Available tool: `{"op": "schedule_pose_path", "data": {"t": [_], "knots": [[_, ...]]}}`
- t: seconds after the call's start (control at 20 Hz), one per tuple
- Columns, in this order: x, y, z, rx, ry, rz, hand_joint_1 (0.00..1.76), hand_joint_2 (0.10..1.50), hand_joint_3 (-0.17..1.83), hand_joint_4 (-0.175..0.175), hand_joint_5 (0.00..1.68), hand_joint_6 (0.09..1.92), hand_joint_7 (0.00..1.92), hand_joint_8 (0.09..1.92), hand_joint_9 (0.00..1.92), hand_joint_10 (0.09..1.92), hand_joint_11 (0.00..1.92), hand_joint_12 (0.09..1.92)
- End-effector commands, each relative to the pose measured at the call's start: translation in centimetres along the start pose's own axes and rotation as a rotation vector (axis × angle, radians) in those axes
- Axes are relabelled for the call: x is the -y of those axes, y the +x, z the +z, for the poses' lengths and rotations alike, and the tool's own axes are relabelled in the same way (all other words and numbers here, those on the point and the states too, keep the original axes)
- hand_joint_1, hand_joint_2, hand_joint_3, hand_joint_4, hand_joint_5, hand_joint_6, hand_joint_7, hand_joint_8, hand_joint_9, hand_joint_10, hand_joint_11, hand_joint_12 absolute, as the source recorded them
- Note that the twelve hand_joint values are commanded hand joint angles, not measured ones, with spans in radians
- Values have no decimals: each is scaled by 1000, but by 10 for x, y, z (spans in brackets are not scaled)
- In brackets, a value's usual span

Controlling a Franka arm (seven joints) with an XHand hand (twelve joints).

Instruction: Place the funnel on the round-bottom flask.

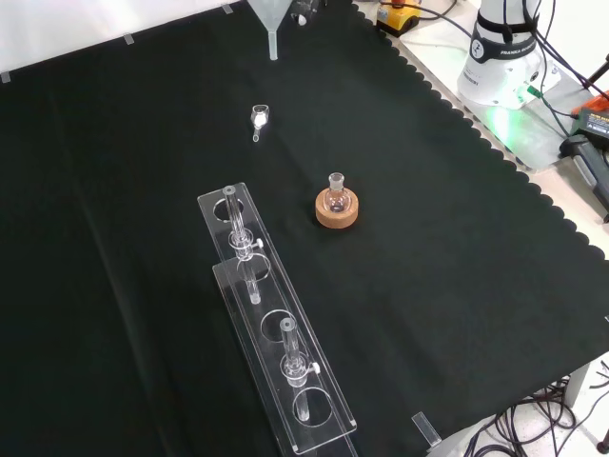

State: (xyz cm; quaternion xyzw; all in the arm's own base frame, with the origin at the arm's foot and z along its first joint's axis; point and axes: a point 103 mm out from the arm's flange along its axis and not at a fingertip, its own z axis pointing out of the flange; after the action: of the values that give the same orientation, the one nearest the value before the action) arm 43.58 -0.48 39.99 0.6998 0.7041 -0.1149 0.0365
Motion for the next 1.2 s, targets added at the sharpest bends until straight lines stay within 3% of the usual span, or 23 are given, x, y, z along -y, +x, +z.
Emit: {"op": "schedule_pose_path", "data": {"t": [0.05,0.2,0.35,0.5,0.75,0.85,0.95,1.2], "knots": [[18,2,34,8,115,-17,307,996,358,-175,308,1920,956,1503,1293,1094,1215,990],[29,13,55,12,126,-54,307,998,360,-175,315,1920,959,1501,1294,1095,1216,990],[38,20,78,52,100,-78,308,1000,362,-175,318,1920,960,1501,1295,1095,1216,990],[46,21,95,50,64,-90,311,1003,364,-175,325,1920,963,1501,1296,1096,1217,990],[53,24,103,21,-15,-50,320,1010,368,-175,345,1920,973,1501,1303,1100,1219,995],[51,32,107,7,-18,-39,324,1013,370,-175,355,1920,978,1501,1309,1103,1221,1001],[47,57,116,19,-20,-41,327,1016,371,-175,362,1920,982,1502,1312,1106,1225,1006],[51,96,128,20,-9,-73,330,1019,374,-175,377,1920,990,1505,1318,1114,1226,1015]]}}
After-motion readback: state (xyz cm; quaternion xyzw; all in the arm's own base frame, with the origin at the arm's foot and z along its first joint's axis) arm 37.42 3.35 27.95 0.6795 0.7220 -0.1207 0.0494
